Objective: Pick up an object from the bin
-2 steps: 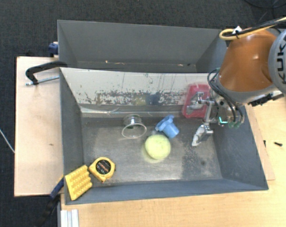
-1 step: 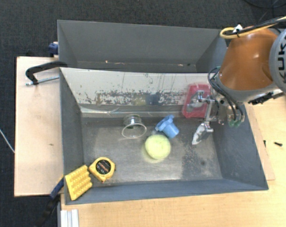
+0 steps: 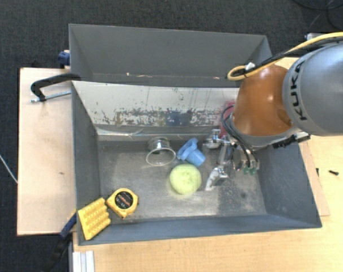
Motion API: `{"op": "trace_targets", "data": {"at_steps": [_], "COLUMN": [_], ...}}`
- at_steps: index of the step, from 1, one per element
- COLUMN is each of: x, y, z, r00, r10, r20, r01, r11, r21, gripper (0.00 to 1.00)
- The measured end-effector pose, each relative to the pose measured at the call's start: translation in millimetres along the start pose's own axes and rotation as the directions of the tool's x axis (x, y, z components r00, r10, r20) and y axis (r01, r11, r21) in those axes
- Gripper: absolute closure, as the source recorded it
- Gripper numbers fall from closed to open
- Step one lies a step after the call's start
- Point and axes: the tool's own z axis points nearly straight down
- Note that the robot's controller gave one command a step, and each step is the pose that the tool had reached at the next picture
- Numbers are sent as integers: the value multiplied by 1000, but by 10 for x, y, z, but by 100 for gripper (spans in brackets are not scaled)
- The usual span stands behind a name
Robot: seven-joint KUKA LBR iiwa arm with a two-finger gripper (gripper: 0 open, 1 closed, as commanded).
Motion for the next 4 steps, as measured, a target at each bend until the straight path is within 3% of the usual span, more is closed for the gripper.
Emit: {"op": "trace_targets", "data": {"at_steps": [1,2,3,4], "x": [54,-337,-157,-160], "y": [246,128,473,404], "z": [54,5,260,317], "r00": [998,976,995,981], "r10": [70,219,-103,193], "r20": [-6,1,-4,-17], "r01": [-70,-219,103,-193], "r11": [998,976,995,981], "r21": [0,-1,0,-5], "gripper": [0,0,0,100]}}
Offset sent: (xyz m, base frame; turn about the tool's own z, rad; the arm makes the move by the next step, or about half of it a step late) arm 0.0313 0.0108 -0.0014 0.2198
